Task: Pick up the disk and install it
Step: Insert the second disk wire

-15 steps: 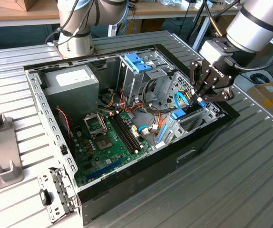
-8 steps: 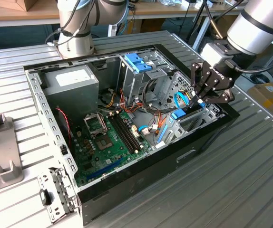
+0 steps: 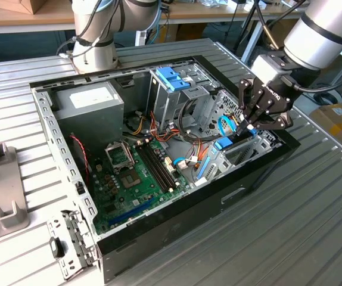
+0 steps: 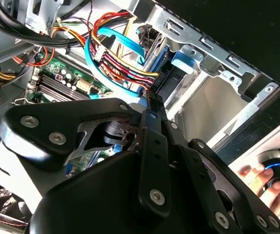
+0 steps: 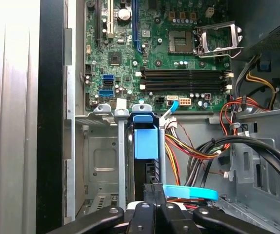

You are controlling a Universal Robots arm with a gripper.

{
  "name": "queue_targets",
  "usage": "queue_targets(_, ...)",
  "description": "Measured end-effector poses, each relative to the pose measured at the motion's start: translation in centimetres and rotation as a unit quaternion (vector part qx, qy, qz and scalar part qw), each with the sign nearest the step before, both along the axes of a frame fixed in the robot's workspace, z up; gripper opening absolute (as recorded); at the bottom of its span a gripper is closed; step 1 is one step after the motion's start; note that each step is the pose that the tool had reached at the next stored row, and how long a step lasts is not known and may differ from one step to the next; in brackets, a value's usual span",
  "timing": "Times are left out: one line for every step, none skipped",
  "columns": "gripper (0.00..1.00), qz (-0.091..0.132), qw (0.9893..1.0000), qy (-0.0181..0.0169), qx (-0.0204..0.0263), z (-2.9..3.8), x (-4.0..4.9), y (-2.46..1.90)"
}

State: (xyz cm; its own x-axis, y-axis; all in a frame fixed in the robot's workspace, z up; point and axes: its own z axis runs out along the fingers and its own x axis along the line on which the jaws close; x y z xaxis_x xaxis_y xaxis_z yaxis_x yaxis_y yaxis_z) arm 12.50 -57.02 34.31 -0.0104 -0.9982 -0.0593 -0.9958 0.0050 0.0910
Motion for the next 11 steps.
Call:
queue_targets(0.1, 0.0, 1.0, 0.0, -0.0002, 0.01, 0.0, -0.05)
queue_targets(0.1, 0.0, 1.0, 0.0, -0.0001, 0.08, 0.0, -0.07)
queue_targets(0.1, 0.0, 1.0, 0.0, 0.0003, 0.29, 0.0, -0.07)
queue_targets(0.1, 0.0, 1.0, 0.0, 0.0, 0.51, 0.0, -0.08)
queue_targets(0.1, 0.0, 1.0, 0.0, -0.0003, 0.73, 0.03, -0.08)
queue_targets(0.1, 0.0, 1.0, 0.0, -0.0002, 0.8, 0.07, -0.08)
queue_targets(0.1, 0.0, 1.0, 0.0002, -0.0002, 0.83, 0.26, -0.08)
queue_targets(0.1, 0.0, 1.0, 0.0007, -0.0003, 0.85, 0.45, -0.08)
queue_targets(0.1, 0.0, 1.0, 0.0018, -0.0003, 0.85, 0.83, -0.08)
queue_targets(0.1, 0.0, 1.0, 0.003, -0.0003, 0.85, 1.17, -0.08)
queue_targets(0.1, 0.0, 1.0, 0.0043, -0.0003, 0.85, 1.52, -0.08)
